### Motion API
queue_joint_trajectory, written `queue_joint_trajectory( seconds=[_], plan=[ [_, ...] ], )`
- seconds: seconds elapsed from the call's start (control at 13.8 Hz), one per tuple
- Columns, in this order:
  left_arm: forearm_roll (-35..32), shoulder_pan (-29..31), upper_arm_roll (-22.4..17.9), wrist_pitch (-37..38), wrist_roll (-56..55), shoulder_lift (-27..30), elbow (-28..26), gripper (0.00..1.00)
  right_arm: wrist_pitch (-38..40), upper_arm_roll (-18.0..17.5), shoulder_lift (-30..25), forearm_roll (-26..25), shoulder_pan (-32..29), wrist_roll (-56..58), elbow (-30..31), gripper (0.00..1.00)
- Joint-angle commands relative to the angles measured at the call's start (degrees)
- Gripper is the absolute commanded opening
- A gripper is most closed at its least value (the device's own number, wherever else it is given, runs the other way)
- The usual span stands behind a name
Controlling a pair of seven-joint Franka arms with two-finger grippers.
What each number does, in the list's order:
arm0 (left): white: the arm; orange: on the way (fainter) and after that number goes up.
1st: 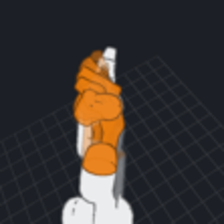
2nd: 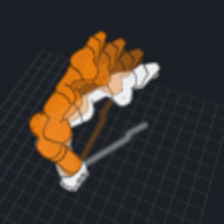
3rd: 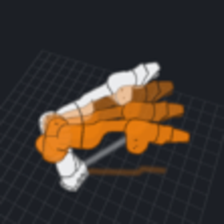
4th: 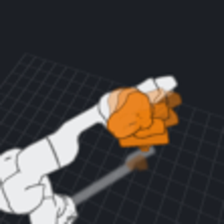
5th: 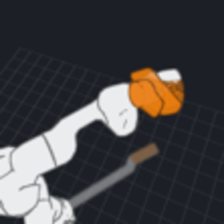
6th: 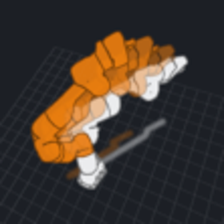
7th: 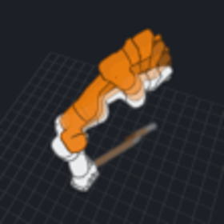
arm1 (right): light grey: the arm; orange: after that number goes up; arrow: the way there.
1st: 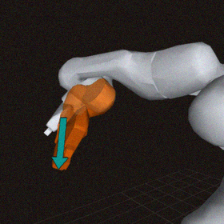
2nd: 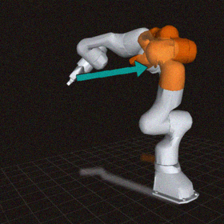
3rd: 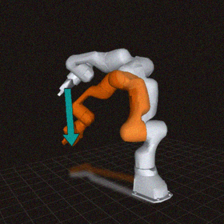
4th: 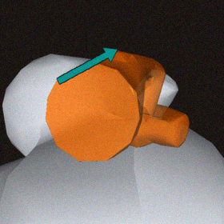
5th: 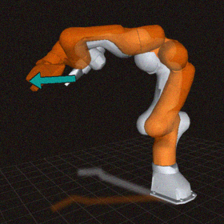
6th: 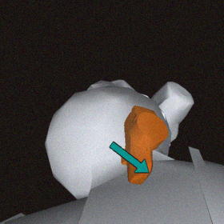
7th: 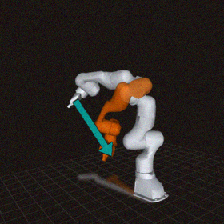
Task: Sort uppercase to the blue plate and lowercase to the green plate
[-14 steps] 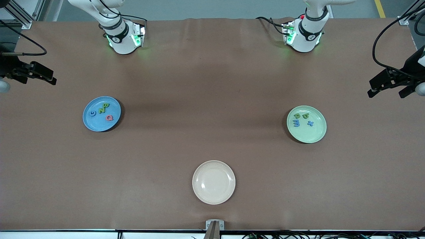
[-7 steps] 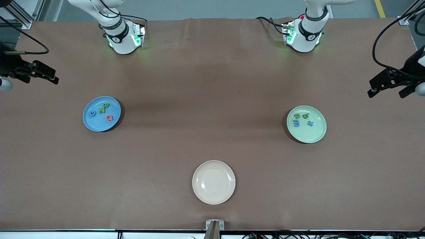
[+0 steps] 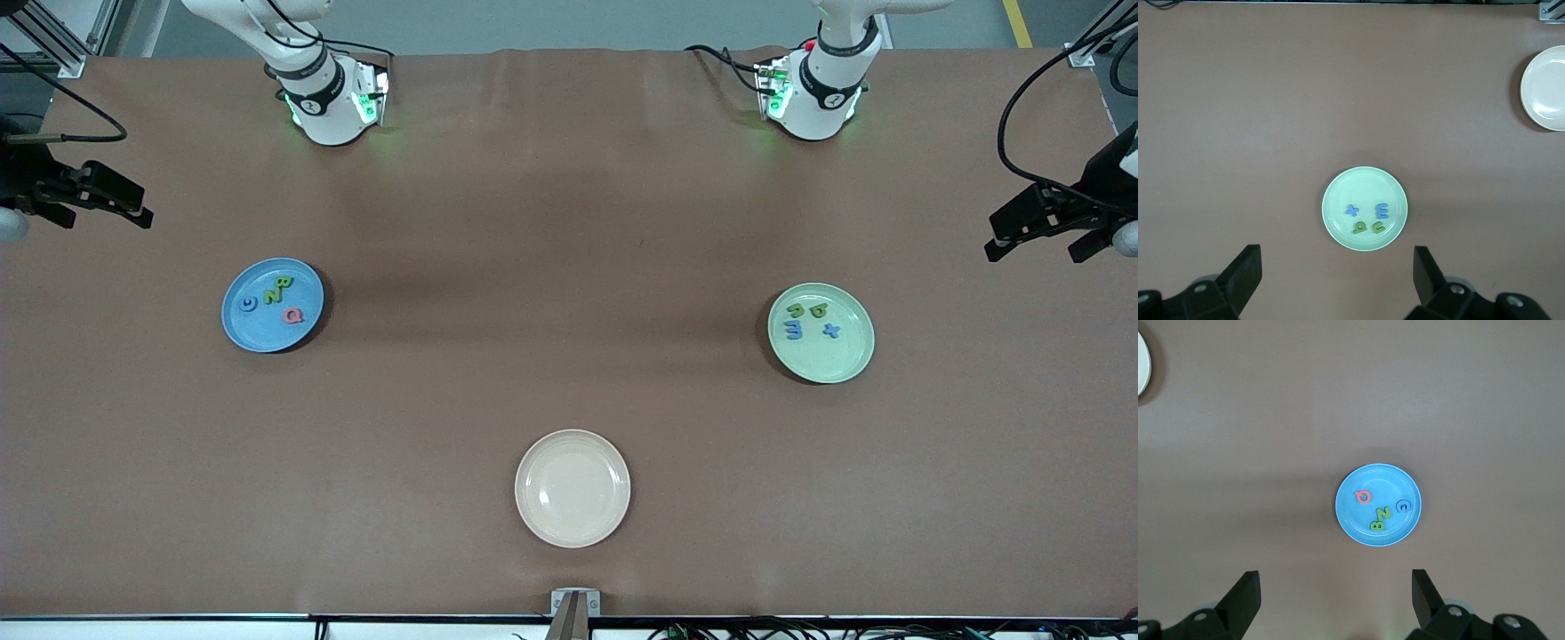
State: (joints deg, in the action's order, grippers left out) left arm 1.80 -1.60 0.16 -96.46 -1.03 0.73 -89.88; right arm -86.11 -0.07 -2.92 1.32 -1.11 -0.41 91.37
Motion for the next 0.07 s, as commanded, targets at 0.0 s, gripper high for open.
queue_joint_trajectory(
  seconds=[0.0],
  plan=[
    [0.0,0.5,0.4,-0.2,0.2,1.5,-1.0,1.00,-0.9,0.4,-2.0,1.0,0.1,0.9,2.1,1.00]
  ],
)
